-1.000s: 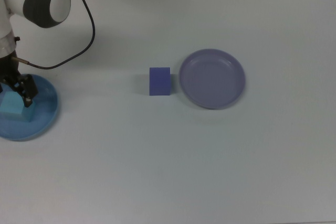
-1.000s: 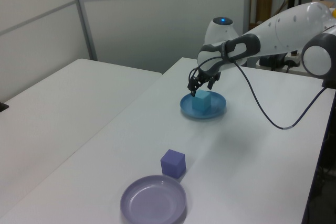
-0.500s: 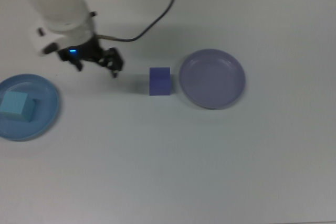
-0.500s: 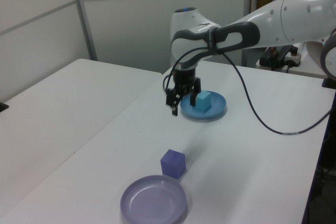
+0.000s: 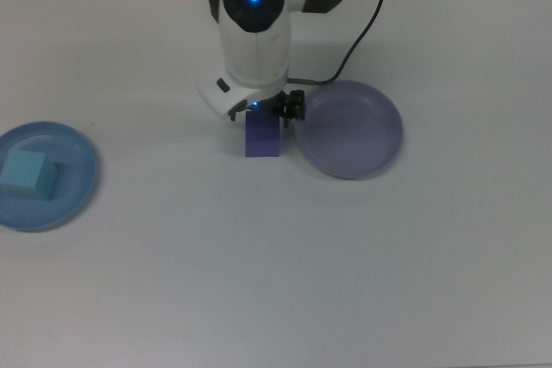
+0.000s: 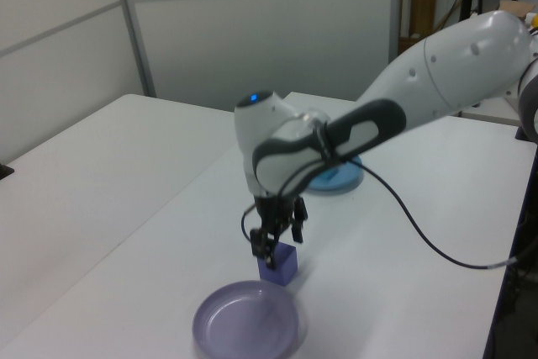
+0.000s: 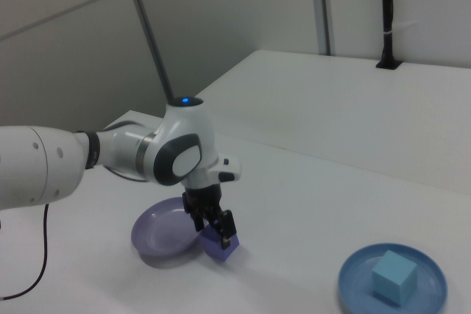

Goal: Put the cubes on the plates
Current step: 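Move the gripper over the purple cube and lower onto it, then close the gripper on the purple cube and lift it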

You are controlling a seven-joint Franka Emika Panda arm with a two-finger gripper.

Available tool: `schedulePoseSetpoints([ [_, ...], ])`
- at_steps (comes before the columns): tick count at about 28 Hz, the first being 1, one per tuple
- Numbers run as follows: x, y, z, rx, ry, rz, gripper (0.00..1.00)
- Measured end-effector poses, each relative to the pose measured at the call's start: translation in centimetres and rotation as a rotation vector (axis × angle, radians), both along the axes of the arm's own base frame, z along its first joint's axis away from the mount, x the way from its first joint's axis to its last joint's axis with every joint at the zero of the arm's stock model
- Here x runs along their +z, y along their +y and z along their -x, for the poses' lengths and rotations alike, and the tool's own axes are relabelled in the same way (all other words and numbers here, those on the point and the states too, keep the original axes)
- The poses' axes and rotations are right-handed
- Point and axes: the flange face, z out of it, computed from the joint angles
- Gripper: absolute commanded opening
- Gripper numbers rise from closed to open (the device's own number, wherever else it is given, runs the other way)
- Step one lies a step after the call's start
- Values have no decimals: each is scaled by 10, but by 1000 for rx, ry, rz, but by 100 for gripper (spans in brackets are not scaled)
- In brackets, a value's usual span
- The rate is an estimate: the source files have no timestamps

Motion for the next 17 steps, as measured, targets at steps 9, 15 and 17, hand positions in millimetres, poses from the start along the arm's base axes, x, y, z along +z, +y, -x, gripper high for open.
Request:
schedulePoseSetpoints([
  [9,-9,-6,-2,0,-30,13,33],
  [15,-8,-18,-5,-20,-43,16,1],
  [17,-7,-18,-5,-19,-44,16,0],
])
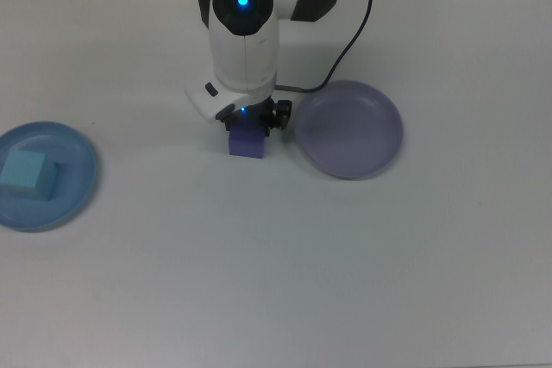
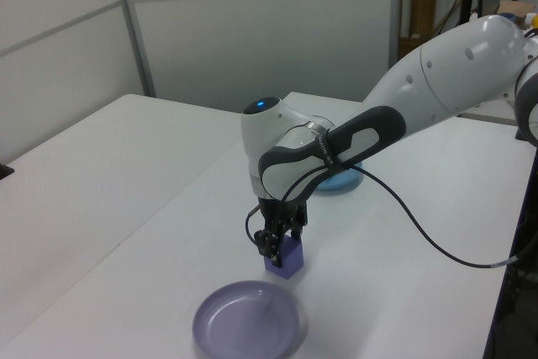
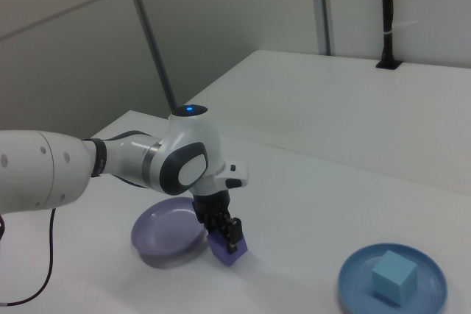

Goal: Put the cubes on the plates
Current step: 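Close the gripper on the purple cube and lift it, then lower the purple cube onto the lavender plate and open the gripper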

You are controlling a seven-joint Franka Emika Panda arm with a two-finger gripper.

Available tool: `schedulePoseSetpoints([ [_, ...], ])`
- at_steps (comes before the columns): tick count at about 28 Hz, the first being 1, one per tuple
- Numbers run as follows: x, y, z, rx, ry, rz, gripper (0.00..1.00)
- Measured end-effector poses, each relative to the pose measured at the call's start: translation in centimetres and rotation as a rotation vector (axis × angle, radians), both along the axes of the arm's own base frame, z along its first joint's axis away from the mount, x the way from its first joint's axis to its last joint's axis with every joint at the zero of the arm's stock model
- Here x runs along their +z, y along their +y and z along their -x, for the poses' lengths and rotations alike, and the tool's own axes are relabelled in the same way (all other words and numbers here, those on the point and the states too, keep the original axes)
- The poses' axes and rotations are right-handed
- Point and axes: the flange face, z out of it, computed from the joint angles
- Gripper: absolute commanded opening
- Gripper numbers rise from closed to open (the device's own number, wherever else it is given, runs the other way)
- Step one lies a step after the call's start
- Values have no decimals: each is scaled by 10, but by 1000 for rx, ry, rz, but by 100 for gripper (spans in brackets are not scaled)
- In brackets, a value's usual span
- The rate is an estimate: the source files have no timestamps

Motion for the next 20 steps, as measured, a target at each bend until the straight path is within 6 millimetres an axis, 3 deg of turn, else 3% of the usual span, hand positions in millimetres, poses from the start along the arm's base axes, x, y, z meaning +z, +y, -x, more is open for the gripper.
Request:
schedulePoseSetpoints([
  [4,7,10,1,16,-12,-4,0],
  [7,26,28,4,45,-30,-9,0],
  [10,47,54,12,66,-52,-14,1],
  [15,78,120,35,98,-86,-22,7],
  [20,71,159,51,118,-93,31,8],
])
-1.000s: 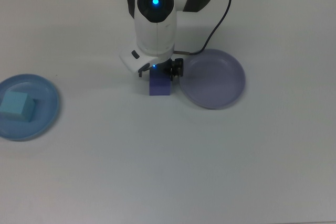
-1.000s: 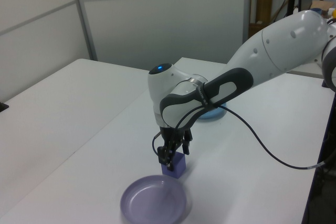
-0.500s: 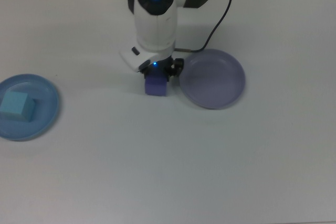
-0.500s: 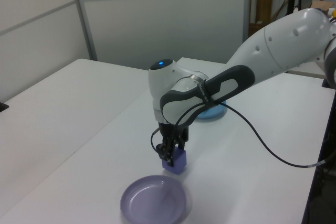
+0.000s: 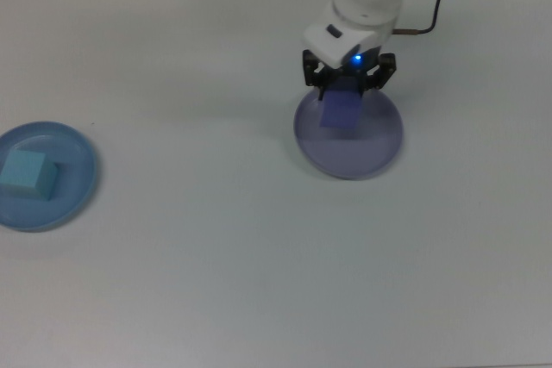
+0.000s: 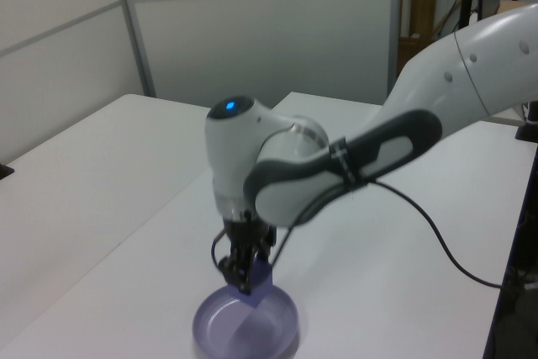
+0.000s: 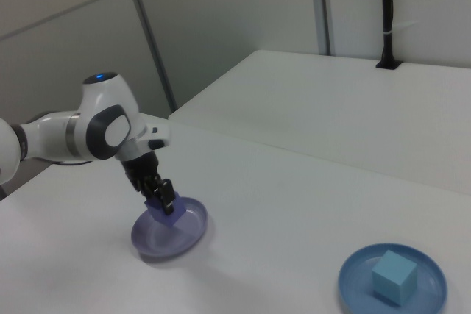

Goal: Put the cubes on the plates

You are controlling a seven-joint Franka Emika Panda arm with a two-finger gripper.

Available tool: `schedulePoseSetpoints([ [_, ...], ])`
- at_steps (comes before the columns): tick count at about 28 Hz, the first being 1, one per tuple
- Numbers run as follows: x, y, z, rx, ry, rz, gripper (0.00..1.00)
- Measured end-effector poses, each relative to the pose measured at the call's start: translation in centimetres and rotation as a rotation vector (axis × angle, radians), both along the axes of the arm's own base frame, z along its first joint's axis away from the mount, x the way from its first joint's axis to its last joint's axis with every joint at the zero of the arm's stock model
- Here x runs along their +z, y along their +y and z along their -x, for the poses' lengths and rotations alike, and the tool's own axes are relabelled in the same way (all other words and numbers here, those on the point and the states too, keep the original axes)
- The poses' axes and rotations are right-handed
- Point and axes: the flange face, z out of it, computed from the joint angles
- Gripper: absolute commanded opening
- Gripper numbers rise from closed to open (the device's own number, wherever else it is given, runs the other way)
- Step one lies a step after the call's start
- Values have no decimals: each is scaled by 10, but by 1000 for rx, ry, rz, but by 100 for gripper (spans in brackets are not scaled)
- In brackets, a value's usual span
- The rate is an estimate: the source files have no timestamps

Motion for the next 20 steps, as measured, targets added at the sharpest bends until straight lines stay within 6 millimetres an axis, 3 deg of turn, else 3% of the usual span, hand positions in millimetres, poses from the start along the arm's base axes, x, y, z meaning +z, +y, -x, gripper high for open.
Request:
schedulePoseSetpoints([
  [3,-16,11,3,-9,10,36,16],
  [4,-21,12,3,-10,15,42,24],
  [5,-25,14,3,-11,19,47,66],
  [6,-30,14,3,-12,26,50,100],
  [14,-28,10,-1,-22,22,50,100],
  [20,-11,9,-2,-24,-5,38,100],
])
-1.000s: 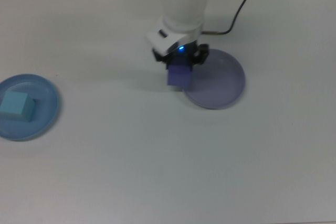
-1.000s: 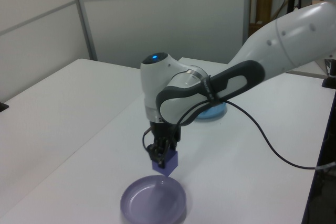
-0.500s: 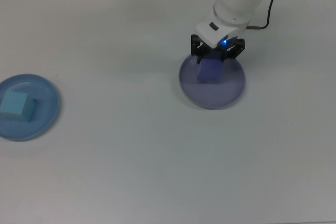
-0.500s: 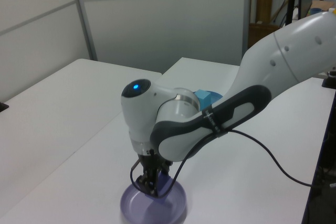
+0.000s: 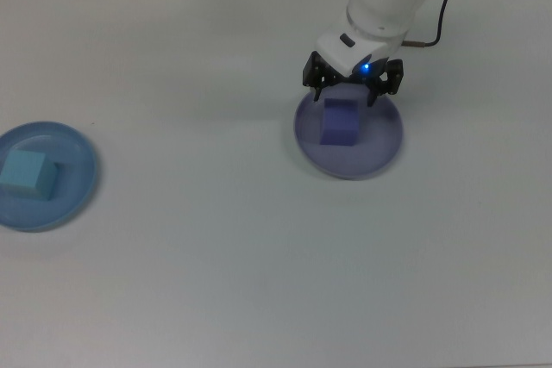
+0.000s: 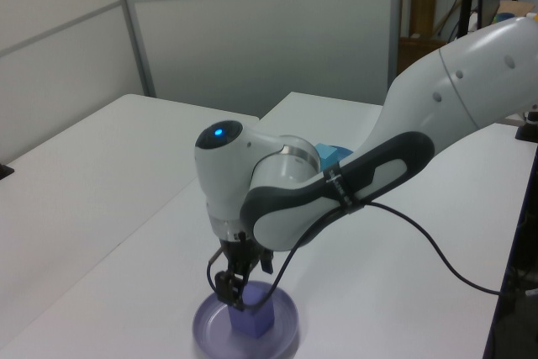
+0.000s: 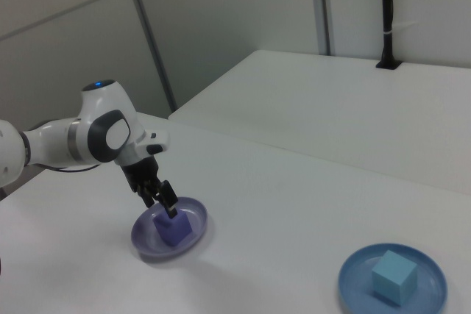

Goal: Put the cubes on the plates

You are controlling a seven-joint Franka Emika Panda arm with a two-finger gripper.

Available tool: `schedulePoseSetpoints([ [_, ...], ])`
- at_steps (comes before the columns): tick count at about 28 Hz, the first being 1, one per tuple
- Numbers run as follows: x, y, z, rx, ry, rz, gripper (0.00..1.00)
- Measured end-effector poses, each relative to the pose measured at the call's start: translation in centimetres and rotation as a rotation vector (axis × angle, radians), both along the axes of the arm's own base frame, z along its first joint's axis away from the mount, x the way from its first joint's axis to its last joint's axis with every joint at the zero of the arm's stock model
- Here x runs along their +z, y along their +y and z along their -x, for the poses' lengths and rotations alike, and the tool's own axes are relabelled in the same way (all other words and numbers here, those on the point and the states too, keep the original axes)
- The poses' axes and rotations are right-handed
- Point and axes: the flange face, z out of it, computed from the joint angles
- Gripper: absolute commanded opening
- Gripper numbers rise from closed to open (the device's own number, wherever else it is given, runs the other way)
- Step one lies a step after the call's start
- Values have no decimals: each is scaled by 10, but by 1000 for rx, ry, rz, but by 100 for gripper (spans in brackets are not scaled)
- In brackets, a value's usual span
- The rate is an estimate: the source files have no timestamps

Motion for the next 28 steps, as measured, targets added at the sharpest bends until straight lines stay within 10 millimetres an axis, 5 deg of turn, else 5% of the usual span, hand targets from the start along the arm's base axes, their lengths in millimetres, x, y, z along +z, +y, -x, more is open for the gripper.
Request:
schedulePoseSetpoints([
  [6,68,-26,1,-39,-25,-2,100],
  [13,184,-105,11,-68,-19,3,100],
  [15,203,-124,15,-67,-28,-10,100],
  [19,221,-165,17,-49,-41,-40,100],
  [28,207,-243,8,-23,-4,-89,100],
])
